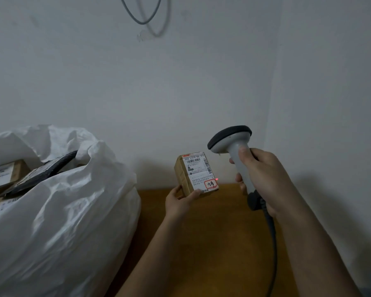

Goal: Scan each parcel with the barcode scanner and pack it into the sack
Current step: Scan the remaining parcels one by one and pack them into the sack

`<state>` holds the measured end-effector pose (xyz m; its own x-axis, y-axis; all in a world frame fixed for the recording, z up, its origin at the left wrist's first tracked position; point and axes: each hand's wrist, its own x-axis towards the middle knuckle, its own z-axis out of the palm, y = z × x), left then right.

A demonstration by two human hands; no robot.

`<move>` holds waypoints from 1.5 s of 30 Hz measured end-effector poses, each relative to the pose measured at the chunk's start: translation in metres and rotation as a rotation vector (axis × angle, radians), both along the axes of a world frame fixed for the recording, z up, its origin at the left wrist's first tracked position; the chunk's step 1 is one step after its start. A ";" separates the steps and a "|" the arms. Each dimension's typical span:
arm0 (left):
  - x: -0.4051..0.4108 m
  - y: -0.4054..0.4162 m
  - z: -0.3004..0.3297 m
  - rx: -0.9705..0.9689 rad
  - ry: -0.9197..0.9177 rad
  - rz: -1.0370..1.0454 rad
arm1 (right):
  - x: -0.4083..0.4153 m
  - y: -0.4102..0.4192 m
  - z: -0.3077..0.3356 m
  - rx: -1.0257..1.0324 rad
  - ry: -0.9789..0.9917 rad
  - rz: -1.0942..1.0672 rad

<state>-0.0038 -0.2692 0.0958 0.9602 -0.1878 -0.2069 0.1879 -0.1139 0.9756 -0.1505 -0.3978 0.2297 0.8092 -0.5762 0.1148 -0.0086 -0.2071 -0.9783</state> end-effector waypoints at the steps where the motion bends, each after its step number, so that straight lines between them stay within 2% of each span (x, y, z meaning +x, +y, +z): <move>1: -0.001 0.001 0.000 0.002 0.000 0.002 | -0.004 0.002 0.004 -0.012 -0.006 0.007; 22: -0.008 0.012 0.003 -0.009 0.025 0.027 | -0.035 0.023 0.027 -0.147 -0.077 0.026; 45: -0.017 0.041 0.022 -0.078 -0.038 -0.009 | -0.004 0.060 0.026 -0.272 -0.076 0.035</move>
<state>-0.0205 -0.2285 0.1180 0.9653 -0.2102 -0.1547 0.1499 -0.0386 0.9879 -0.1547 -0.3377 0.2552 0.8112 -0.4877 0.3225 0.0748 -0.4605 -0.8845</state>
